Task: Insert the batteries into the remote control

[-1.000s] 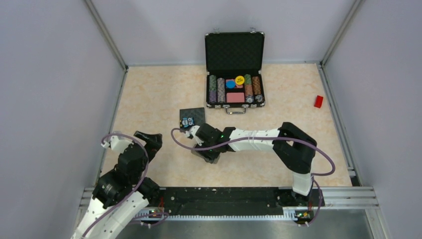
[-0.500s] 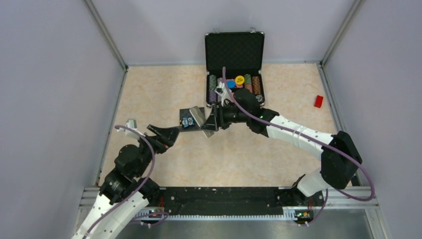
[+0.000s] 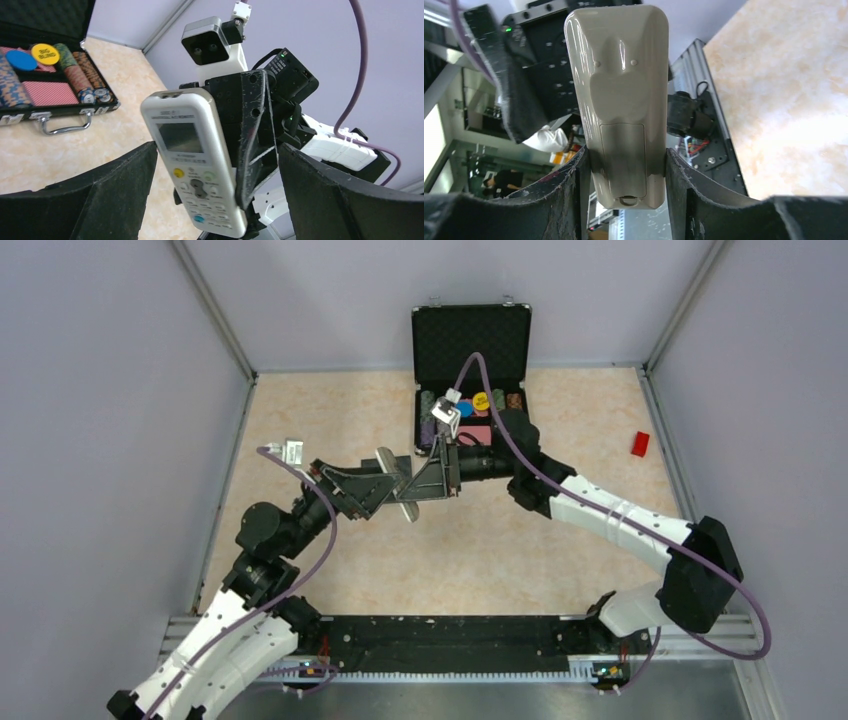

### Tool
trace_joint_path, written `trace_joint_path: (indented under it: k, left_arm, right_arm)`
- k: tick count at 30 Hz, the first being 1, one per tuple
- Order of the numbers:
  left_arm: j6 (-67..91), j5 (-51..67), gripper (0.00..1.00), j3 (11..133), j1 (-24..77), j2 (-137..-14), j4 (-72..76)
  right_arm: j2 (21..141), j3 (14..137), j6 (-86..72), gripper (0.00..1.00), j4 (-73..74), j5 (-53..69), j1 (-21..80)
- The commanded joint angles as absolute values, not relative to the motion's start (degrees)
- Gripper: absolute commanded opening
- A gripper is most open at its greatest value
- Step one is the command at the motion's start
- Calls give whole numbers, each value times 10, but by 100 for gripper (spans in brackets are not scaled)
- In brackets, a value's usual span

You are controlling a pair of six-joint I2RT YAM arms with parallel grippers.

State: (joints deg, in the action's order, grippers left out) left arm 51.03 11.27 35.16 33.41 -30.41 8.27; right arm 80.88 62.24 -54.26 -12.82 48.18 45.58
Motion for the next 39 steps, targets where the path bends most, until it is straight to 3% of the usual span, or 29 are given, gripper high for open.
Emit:
trace_joint_path:
  k: [1, 9, 15, 20, 23, 26, 31, 39]
  left_arm:
    - [514, 155, 95, 355, 333, -318, 201]
    - [535, 157, 88, 357, 333, -328, 217]
    - [556, 188, 61, 354, 333, -364, 245]
    - [546, 175, 51, 342, 333, -363, 225]
    - [538, 154, 28, 335, 333, -348, 208]
    - [528, 134, 2, 336, 333, -338, 175]
    - [496, 48, 0, 383, 333, -354, 17]
    - [612, -272, 0, 444, 332, -417, -380]
  right_arm:
    - [771, 642, -586, 22, -198, 527, 456]
    - [763, 646, -586, 22, -189, 533, 456]
    - [768, 644, -603, 23, -200, 541, 456]
    - [770, 638, -614, 23, -203, 540, 456]
    - [771, 630, -612, 29, -186, 533, 456]
    - [766, 614, -603, 52, -171, 510, 453]
    - [754, 597, -539, 67, -57, 424, 431]
    - [709, 545, -428, 71, 155, 212, 397]
